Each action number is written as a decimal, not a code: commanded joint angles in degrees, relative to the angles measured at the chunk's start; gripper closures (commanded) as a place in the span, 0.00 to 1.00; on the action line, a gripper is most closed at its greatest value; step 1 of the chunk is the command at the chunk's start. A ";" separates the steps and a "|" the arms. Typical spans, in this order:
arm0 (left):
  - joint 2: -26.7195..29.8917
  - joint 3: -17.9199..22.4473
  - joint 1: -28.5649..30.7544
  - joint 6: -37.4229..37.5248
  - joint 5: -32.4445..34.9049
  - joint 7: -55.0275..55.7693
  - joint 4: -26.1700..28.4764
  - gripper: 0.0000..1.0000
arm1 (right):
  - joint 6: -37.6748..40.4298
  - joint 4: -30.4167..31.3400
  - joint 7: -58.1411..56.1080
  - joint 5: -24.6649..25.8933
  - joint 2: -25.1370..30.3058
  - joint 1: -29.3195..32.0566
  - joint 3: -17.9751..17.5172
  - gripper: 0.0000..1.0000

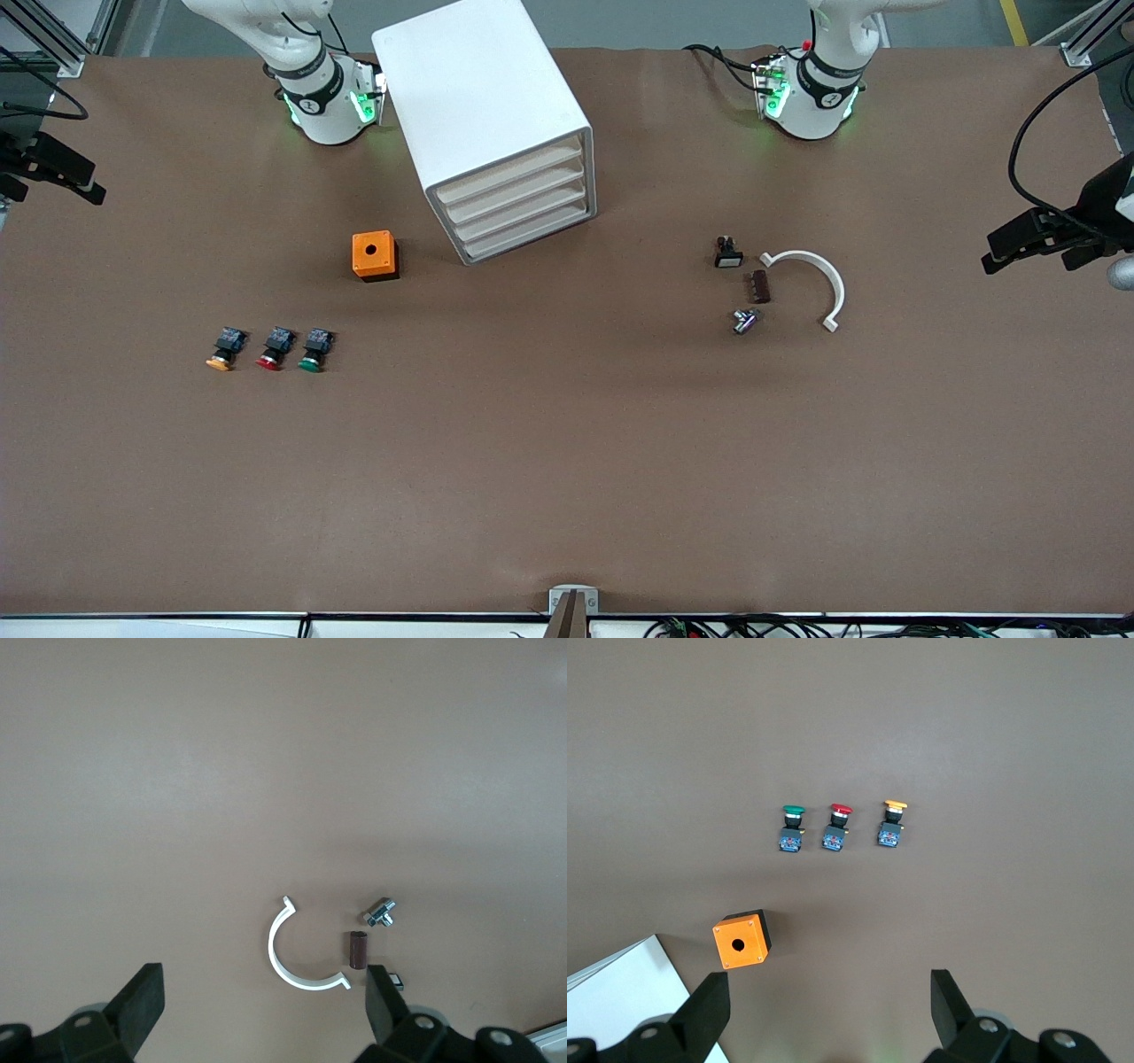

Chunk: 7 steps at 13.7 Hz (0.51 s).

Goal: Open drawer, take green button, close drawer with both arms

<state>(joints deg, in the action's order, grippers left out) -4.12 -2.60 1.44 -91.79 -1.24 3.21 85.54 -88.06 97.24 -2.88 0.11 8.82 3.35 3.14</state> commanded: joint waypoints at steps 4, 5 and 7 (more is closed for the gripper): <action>-0.63 0.40 -1.27 1.26 1.24 0.13 -2.22 0.00 | -1.41 2.86 0.86 0.07 2.52 -0.27 0.29 0.00; -0.63 0.40 -1.18 1.26 1.24 0.13 -2.14 0.00 | -1.59 2.95 0.86 0.07 2.52 -0.27 0.38 0.00; -0.63 0.32 -1.09 1.35 1.16 0.13 -2.22 0.00 | -1.68 2.96 0.86 0.07 2.52 -0.27 0.38 0.00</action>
<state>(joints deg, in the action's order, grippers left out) -4.12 -2.42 0.69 -91.79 -1.24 3.22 85.00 -88.82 98.19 -2.86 0.11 9.33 3.35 3.32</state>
